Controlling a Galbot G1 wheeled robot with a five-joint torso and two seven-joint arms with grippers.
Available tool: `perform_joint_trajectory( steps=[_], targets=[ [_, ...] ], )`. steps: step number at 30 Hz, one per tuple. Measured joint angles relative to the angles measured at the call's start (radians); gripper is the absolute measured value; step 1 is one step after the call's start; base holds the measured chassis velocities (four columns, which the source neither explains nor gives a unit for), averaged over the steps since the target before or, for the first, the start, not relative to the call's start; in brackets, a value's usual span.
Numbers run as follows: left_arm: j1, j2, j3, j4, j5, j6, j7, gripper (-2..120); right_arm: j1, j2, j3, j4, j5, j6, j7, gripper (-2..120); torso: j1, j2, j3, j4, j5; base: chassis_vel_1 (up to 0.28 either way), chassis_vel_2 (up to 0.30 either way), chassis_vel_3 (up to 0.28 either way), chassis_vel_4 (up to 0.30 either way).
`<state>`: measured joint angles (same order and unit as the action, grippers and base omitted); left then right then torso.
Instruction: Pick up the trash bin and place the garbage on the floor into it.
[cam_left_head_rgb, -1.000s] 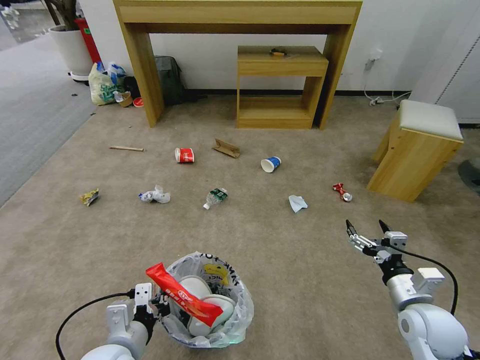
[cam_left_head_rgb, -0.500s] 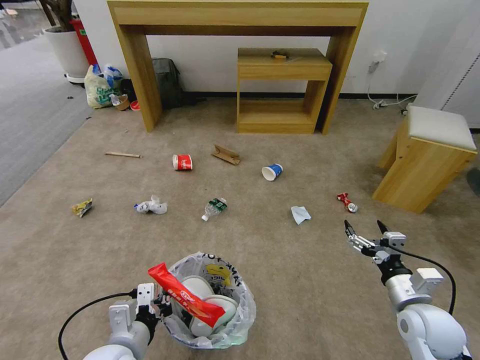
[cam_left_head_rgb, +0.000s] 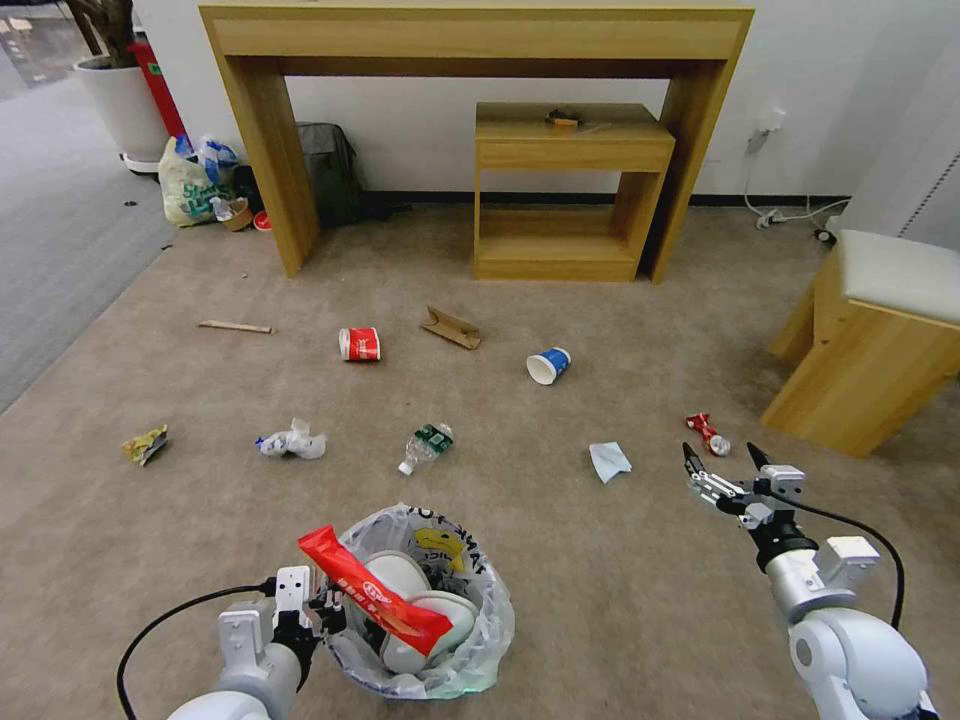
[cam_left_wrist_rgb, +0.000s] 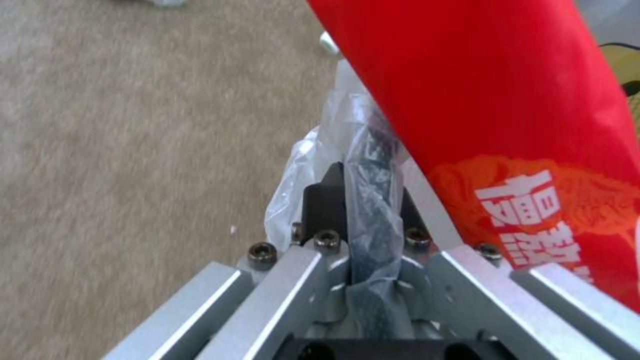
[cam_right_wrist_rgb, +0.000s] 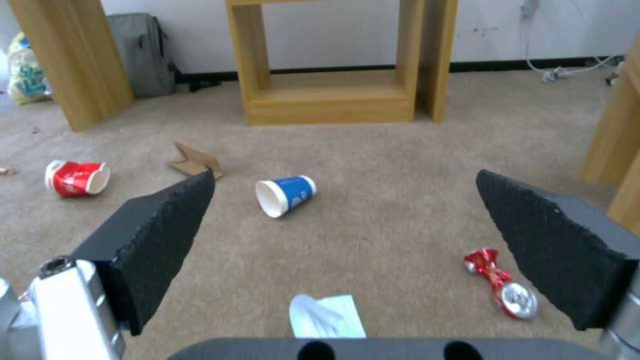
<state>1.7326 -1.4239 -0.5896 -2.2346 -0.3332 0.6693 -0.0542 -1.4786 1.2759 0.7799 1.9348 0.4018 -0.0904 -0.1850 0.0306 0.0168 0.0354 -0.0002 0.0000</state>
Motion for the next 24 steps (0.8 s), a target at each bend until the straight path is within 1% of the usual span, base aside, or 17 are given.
perform_joint_trajectory(
  steps=[6,9,12,13,16,17,20,21,23,24],
  targets=[
    [0.000,0.001,0.000,-0.001,-0.001,-0.001,0.001,0,-0.004,0.003,-0.014,-0.002,-0.008,-0.006,-0.003,100,0.000,0.000,0.000,0.0001,-0.0002,-0.152,0.168,0.156,-0.149],
    [0.000,0.001,0.000,-0.002,-0.001,-0.001,0.001,0,-0.005,0.003,-0.020,-0.007,-0.012,-0.009,-0.005,100,0.000,0.000,0.000,0.0001,0.0003,-0.161,0.166,0.163,-0.149],
    [0.001,0.003,-0.002,-0.003,-0.002,-0.001,0.001,0,0.002,-0.008,-0.027,-0.048,-0.058,-0.055,-0.011,100,0.000,0.000,0.000,0.0000,0.0002,-0.157,0.157,0.166,-0.167],
    [0.001,0.003,-0.002,-0.003,-0.002,-0.001,0.001,0,0.002,-0.008,-0.027,-0.048,-0.058,-0.055,-0.011,100,0.000,0.000,0.000,0.0000,0.0002,-0.153,0.155,0.176,-0.146],
    [0.001,0.003,-0.003,-0.005,-0.003,-0.002,0.001,0,0.030,-0.040,-0.038,-0.143,-0.076,-0.065,-0.042,100,0.000,0.000,0.000,0.0001,0.0001,-0.114,0.131,0.099,-0.117],
    [0.001,0.003,-0.003,-0.005,-0.003,-0.002,0.001,0,0.030,-0.040,-0.038,-0.143,-0.076,-0.065,-0.042,100,0.000,0.000,0.000,0.0001,0.0001,-0.095,0.088,0.091,-0.102],
    [0.016,0.004,-0.004,-0.011,-0.001,-0.007,0.002,0,0.076,-0.102,-0.074,-0.294,-0.079,-0.070,-0.121,100,0.000,0.000,0.000,0.0000,0.0004,-0.018,0.029,0.011,-0.016],
    [0.016,0.004,-0.004,-0.011,-0.001,-0.007,0.002,0,0.076,-0.102,-0.074,-0.294,-0.079,-0.070,-0.121,100,0.000,0.000,0.000,0.0000,0.0004,0.000,0.000,0.000,0.000],
    [0.037,0.006,-0.002,-0.018,0.003,-0.014,0.003,0,0.100,-0.143,-0.106,-0.368,-0.095,-0.082,-0.175,100,0.000,0.000,0.000,-0.0001,0.0000,0.000,0.000,0.000,0.000],
    [0.037,0.006,-0.002,-0.018,0.003,-0.014,0.003,0,0.100,-0.143,-0.106,-0.368,-0.095,-0.082,-0.175,100,0.000,0.000,0.000,-0.0001,0.0000,0.000,0.000,0.000,0.000]
  ],
)
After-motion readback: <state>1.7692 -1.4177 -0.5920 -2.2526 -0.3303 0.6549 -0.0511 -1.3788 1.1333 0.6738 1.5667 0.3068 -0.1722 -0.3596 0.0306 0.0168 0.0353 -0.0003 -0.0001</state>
